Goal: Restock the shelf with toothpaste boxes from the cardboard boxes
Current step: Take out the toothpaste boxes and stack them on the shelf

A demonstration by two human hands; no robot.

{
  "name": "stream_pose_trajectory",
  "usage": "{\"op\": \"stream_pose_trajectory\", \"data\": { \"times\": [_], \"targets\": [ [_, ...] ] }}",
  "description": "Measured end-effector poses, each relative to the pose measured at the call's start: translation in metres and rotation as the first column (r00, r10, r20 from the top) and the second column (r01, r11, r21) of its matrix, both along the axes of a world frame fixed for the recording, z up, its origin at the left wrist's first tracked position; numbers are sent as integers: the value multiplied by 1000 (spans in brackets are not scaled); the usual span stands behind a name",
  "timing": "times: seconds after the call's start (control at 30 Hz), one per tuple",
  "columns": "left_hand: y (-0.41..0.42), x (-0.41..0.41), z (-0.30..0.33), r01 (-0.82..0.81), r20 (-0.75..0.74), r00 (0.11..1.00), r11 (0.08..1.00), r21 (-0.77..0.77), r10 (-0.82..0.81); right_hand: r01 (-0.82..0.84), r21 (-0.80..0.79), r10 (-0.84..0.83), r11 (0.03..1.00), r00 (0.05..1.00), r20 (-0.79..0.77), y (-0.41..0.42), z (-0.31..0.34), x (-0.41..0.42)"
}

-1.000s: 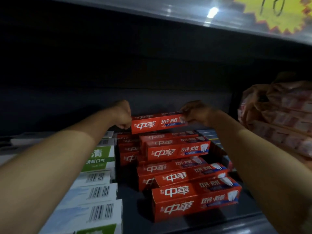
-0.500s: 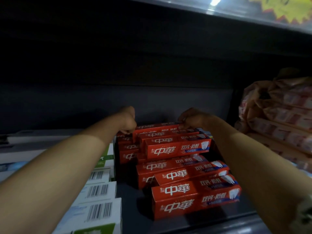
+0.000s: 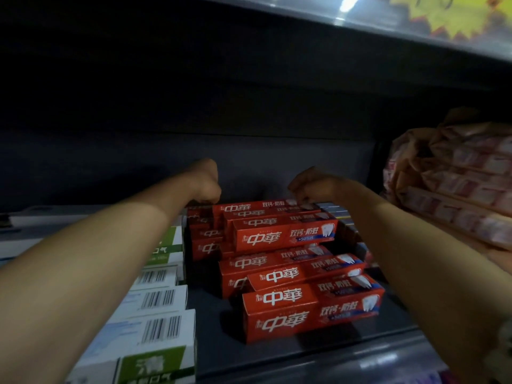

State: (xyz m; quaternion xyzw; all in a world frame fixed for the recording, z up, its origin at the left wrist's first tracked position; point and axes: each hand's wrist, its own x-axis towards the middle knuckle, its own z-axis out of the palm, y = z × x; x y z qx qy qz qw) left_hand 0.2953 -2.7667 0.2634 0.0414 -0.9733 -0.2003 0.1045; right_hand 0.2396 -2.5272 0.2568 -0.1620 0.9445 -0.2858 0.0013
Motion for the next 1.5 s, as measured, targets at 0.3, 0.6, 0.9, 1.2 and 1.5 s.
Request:
{"op": "stream_pose_trajectory", "data": {
  "times": [0.3, 0.6, 0.9, 1.2, 1.5],
  "targets": [
    [34, 32, 21, 77, -66, 995, 997, 12, -76, -18, 2, 18, 1000, 982, -189, 10, 15, 27],
    [129, 77, 16, 305, -46, 951, 951, -43, -307, 10, 29, -4, 1000, 981, -195, 60, 7, 89],
    [258, 141, -38, 573, -41, 813, 812, -110, -580, 160, 225, -99, 961, 960, -262, 192, -46, 207],
    [365, 208, -156, 753, 133, 656, 657, -44, -743, 281, 258, -267, 924, 960, -90, 289, -158, 325],
    [426, 248, -297, 804, 343, 554, 594, 14, -758, 308, 308, -357, 900, 927, 115, 347, -295, 389]
  ]
}}
